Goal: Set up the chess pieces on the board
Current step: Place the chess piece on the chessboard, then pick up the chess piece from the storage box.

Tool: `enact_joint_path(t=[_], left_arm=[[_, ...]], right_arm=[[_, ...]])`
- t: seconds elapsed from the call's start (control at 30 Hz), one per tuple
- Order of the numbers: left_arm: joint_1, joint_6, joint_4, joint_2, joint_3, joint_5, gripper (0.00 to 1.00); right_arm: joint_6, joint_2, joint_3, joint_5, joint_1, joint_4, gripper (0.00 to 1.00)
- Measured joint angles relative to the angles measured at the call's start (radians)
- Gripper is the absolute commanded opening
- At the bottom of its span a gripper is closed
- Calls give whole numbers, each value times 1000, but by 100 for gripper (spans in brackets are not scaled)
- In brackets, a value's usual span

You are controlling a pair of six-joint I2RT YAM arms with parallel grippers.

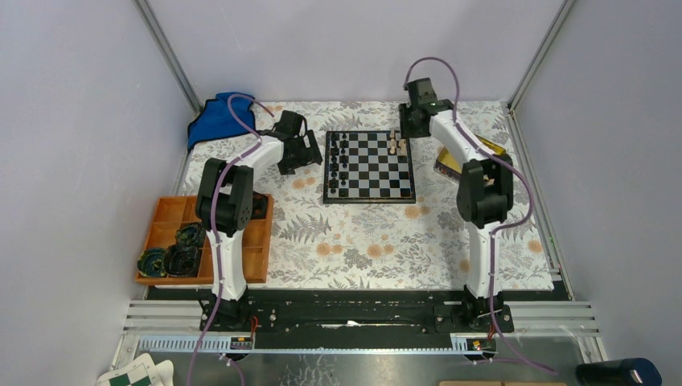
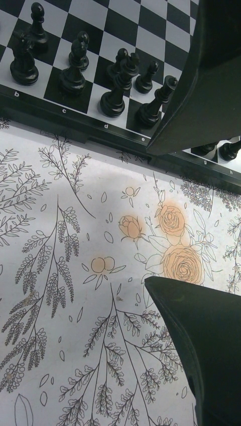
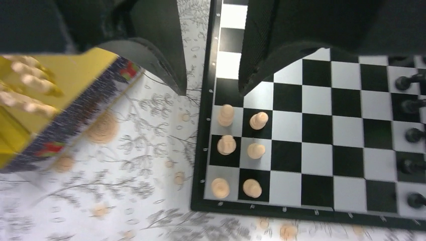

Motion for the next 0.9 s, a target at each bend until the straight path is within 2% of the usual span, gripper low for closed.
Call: enact_joint_path(t=[0.17,0.37,0.6,0.9], left_arm=[[0,0,0,0,0,0,99],[0,-4,0,0,9,0,99],[0,-6,1,2,13,0,99],[7,-6,0,7,13,2,99]], right_arm=[[49,-186,-122,38,-58,76,60],[159,-360,-301,67,-191,193,59],[264,-352,-399,69,-307,209,55],[279,-259,-400,64,-329,198,53]])
